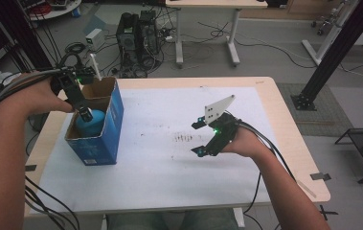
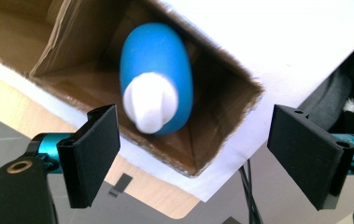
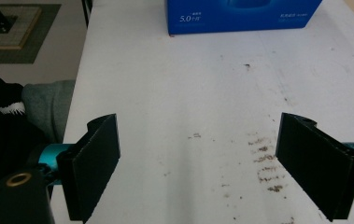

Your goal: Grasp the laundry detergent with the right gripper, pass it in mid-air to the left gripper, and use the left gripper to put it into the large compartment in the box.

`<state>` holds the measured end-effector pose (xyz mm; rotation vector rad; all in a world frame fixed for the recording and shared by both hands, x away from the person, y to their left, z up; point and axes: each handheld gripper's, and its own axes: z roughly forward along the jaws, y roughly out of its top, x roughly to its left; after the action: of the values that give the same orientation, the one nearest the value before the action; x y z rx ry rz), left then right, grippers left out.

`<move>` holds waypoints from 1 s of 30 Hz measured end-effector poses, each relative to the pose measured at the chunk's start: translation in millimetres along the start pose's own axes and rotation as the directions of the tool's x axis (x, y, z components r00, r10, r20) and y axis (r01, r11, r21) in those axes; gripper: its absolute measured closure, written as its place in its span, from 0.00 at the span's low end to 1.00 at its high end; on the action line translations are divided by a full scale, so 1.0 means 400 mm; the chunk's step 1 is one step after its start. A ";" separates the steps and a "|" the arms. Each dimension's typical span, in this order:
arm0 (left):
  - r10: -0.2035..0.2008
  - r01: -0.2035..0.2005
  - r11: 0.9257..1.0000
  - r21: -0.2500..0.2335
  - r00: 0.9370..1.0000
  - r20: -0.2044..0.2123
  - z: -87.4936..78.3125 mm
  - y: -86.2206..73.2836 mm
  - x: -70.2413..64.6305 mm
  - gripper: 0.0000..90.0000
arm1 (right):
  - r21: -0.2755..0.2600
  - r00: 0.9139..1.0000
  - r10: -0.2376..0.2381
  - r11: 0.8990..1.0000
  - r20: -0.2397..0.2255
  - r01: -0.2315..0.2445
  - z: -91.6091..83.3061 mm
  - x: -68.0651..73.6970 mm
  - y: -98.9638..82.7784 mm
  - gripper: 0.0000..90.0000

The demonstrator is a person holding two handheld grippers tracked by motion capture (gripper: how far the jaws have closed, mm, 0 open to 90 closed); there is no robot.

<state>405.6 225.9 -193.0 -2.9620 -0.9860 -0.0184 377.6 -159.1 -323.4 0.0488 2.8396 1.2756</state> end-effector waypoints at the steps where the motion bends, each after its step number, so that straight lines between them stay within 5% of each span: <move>1: 0.003 -0.003 1.000 0.001 1.000 0.003 -0.004 0.003 -0.004 0.19 | 0.003 1.000 0.003 1.000 0.006 -0.003 -0.005 0.001 0.000 0.14; 10: 0.117 -0.117 0.993 -0.027 0.993 -0.016 -0.042 0.056 -0.069 0.14 | 0.043 0.999 0.016 0.999 0.032 -0.017 -0.055 0.002 0.001 0.14; 16: 0.220 -0.220 0.975 -0.009 0.975 -0.003 -0.058 0.110 -0.125 0.09 | 0.077 0.999 0.020 0.997 0.048 -0.023 -0.080 0.004 0.010 0.14; 27: 0.316 -0.316 0.949 -0.002 0.949 0.010 -0.023 0.191 -0.194 0.02 | 0.140 0.998 0.021 0.990 0.064 -0.030 -0.115 -0.003 0.016 0.14; 30: 0.349 -0.349 0.937 -0.001 0.937 0.024 -0.007 0.210 -0.205 0.02 | 0.154 0.997 0.025 0.987 0.070 -0.035 -0.121 -0.006 0.017 0.14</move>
<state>390.4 109.4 -192.9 -3.0921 -0.4459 0.0247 378.1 -190.7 -286.1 0.1361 2.8832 1.0339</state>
